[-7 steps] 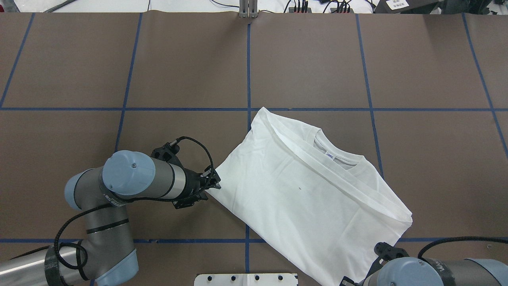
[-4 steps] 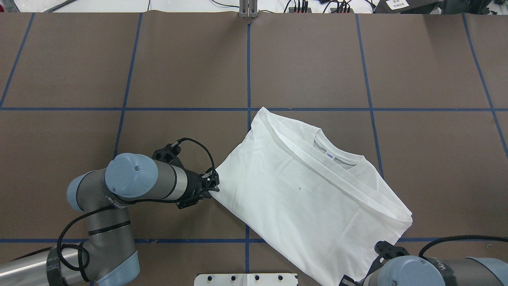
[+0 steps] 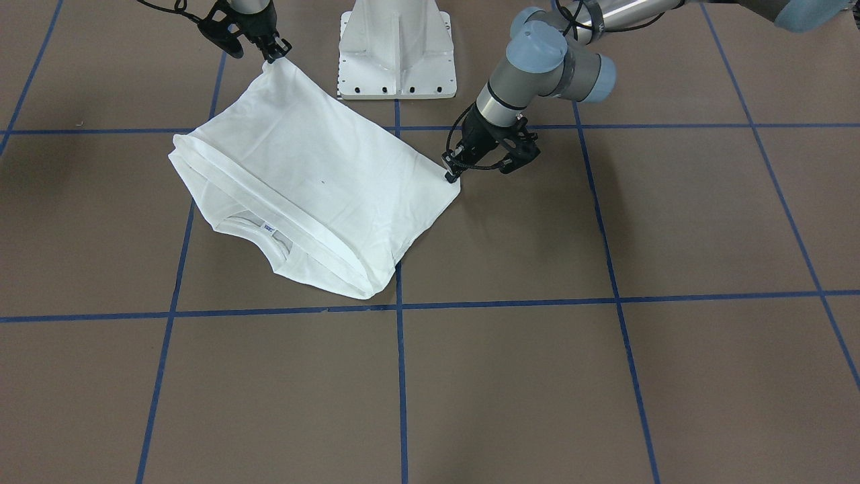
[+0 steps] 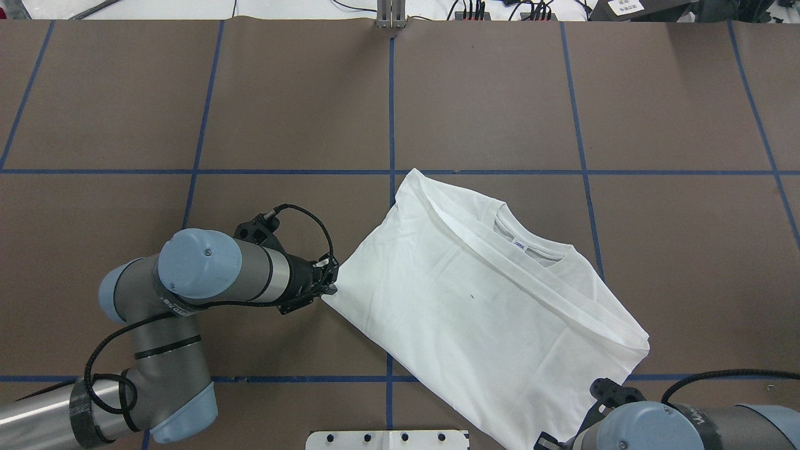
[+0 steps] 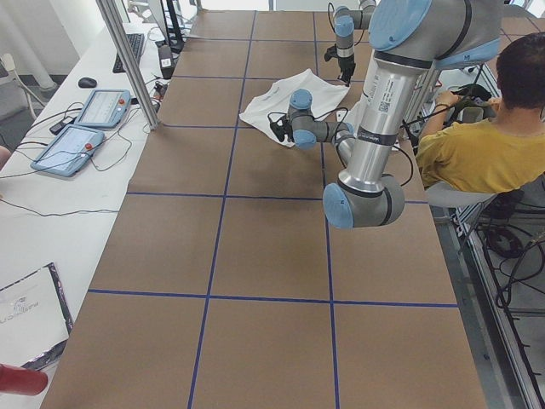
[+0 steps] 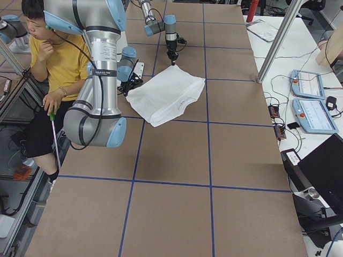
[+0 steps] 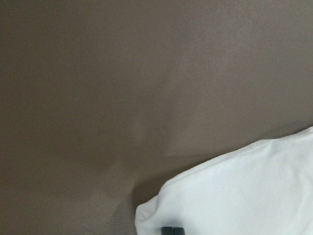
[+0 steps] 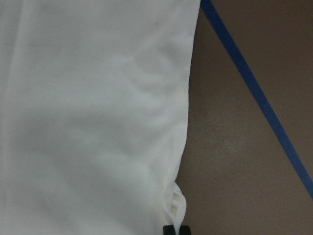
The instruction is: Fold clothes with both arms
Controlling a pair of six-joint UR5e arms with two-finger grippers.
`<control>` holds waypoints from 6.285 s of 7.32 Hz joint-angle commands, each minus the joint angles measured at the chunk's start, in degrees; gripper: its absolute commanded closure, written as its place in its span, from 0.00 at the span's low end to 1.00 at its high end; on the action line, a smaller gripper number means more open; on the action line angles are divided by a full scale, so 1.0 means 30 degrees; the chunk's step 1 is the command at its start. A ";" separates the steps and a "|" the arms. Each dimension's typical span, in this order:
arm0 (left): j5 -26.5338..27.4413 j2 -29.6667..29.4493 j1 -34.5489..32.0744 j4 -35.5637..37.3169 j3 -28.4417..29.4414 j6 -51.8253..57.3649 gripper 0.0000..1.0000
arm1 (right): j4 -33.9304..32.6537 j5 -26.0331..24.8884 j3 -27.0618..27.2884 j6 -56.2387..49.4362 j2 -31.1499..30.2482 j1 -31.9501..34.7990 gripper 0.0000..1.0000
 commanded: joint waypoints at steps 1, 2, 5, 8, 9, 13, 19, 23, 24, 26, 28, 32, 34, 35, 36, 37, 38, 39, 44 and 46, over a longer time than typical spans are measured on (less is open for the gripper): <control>0.0018 -0.0023 -0.0663 0.0018 0.0095 0.0476 1.00 | 0.0000 0.0000 0.0005 0.0000 0.0068 0.0001 1.00; -0.0011 -0.0023 -0.0897 0.0019 0.0124 0.1319 1.00 | 0.0000 0.0000 0.0005 0.0000 0.0068 0.0030 1.00; -0.0216 -0.0255 -0.0988 0.0600 -0.0197 0.1007 0.56 | 0.0000 -0.0029 0.0005 0.0174 0.0127 0.0089 0.01; -0.0158 -0.0404 0.0179 0.1894 -0.0463 -0.0106 0.47 | -0.0029 0.0263 0.1142 0.0089 0.0097 0.2244 0.00; -0.0100 -0.0491 0.0358 0.1894 -0.0142 -0.0137 0.47 | -0.0029 0.0264 0.1089 0.0001 0.0185 0.3417 0.00; -0.0070 -0.0579 0.0390 0.1894 0.0094 -0.0108 0.83 | 0.0000 0.0235 0.0913 -0.0264 0.0273 0.5830 0.00; -0.0099 -0.1277 -0.1912 0.1661 0.1552 0.2222 1.00 | 0.0000 0.0235 0.0356 -0.0293 0.1006 0.5889 0.00; -0.0128 -0.7534 -0.5992 -0.3832 1.2979 0.4109 1.00 | 0.0000 0.0235 0.0269 -0.0293 0.1354 0.6326 0.00; -0.0128 -0.8538 -0.6403 -0.4080 1.4378 0.4865 1.00 | 0.0000 0.0235 -0.0022 -0.0322 0.1937 0.6561 0.00; -0.0158 -0.8871 -0.6612 -0.4548 1.4946 0.5367 0.72 | 0.0000 0.0118 -0.1220 -0.0322 0.3897 0.6856 0.00; -0.0594 -0.8754 -0.6962 -0.4785 1.4252 0.5607 0.47 | -0.0029 -0.1976 -0.2392 -0.0903 0.5451 0.6016 0.00; -0.2296 -0.6205 -0.7491 -0.4640 1.1023 0.5488 0.47 | -0.2925 -0.3571 -0.3654 -1.1291 0.6045 0.4104 0.00; -0.2296 -0.5856 -0.7608 -0.4610 1.0878 0.5488 0.47 | -0.2988 -0.3982 -0.4824 -1.3118 0.6481 0.4132 0.00; -0.2441 -0.5563 -0.7637 -0.4581 1.0500 0.5488 0.47 | -0.2930 -0.4042 -0.4945 -1.3270 0.6571 0.4161 0.00; -0.2588 -0.5502 -0.7783 -0.4581 1.0438 0.5488 0.47 | -0.2959 -0.4014 -0.4976 -1.3271 0.6891 0.4248 0.00; -0.2676 -0.5444 -0.7813 -0.4581 1.0437 0.5488 0.47 | -0.2872 -0.4043 -0.5440 -1.3271 0.6894 0.4249 0.00; -0.2677 -0.5414 -0.7814 -0.4581 1.0437 0.5488 0.47 | -0.2813 -0.3985 -0.5735 -1.3561 0.6894 0.4510 0.00; -0.2677 -0.5211 -0.7843 -0.4552 0.9828 0.5488 0.47 | -0.2813 -0.3984 -0.5941 -1.4637 0.6894 0.4832 0.00; -0.3261 -0.5033 -0.8018 -0.2567 0.7778 0.5459 0.47 | -0.2608 -0.3225 -0.2516 -1.3430 0.2937 0.5627 0.00; -0.3409 -0.4481 -0.7990 -0.1597 0.5965 0.4994 0.47 | -0.2461 -0.3396 -0.2690 -0.7419 0.4338 0.5306 0.00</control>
